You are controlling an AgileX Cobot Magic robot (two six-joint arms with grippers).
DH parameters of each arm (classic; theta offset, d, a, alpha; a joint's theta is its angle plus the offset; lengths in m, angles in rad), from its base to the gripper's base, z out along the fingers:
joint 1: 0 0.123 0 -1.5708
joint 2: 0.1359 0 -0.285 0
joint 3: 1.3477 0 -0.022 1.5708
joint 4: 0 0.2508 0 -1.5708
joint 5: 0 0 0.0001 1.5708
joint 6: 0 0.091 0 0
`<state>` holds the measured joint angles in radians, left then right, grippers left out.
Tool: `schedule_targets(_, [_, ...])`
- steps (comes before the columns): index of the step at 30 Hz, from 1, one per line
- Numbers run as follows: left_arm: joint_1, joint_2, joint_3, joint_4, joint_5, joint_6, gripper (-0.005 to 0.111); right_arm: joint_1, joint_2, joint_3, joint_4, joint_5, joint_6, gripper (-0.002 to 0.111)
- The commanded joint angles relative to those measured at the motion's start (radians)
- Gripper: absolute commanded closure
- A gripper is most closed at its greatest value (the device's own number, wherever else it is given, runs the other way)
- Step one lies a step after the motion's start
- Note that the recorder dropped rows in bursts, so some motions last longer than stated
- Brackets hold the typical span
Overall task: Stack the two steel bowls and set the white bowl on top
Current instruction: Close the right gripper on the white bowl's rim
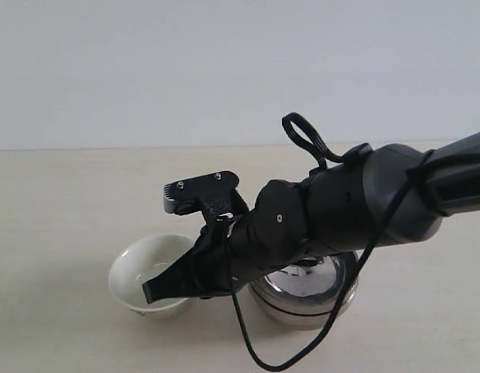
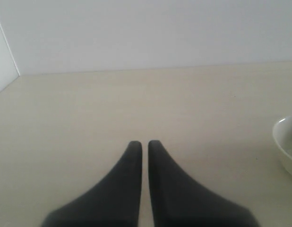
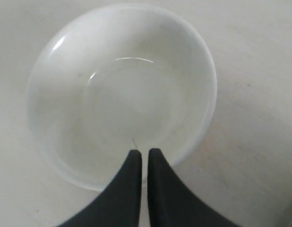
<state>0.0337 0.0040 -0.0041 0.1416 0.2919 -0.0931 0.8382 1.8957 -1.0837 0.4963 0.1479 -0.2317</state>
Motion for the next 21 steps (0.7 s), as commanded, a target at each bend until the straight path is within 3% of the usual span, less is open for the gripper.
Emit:
schedule_targets(1, [0.004,-0.004,0.004,0.001,0.001,-0.008,0.103,-0.001,0.000,-0.050,-0.011,-0.033,-0.024,0.108])
schedule_targets(5, [0.004,-0.004,0.004,0.001,0.001,-0.008,0.103,-0.003,0.000,-0.124,-0.011,-0.018,-0.066,0.093])
schedule_targets(9, [0.004,-0.004,0.004,0.001,0.001,-0.008,0.103,-0.003,0.013,-0.194,-0.016,0.000,-0.075,0.053])
schedule_targets(10, [0.004,-0.004,0.004,0.001,0.001,-0.008,0.103,-0.007,0.022,-0.208,-0.030,0.013,-0.077,0.049])
schedule_targets(15, [0.004,-0.004,0.004,0.001,0.001,-0.008,0.103,-0.052,0.156,-0.391,-0.186,0.294,-0.034,0.053])
schedule_targets(17, [0.004,-0.004,0.004,0.001,0.001,-0.008,0.103,-0.050,0.192,-0.459,-0.383,0.335,0.086,0.053])
schedule_targets(21, [0.004,-0.004,0.004,0.001,0.001,-0.008,0.103,-0.050,0.233,-0.509,-0.485,0.363,0.165,0.053])
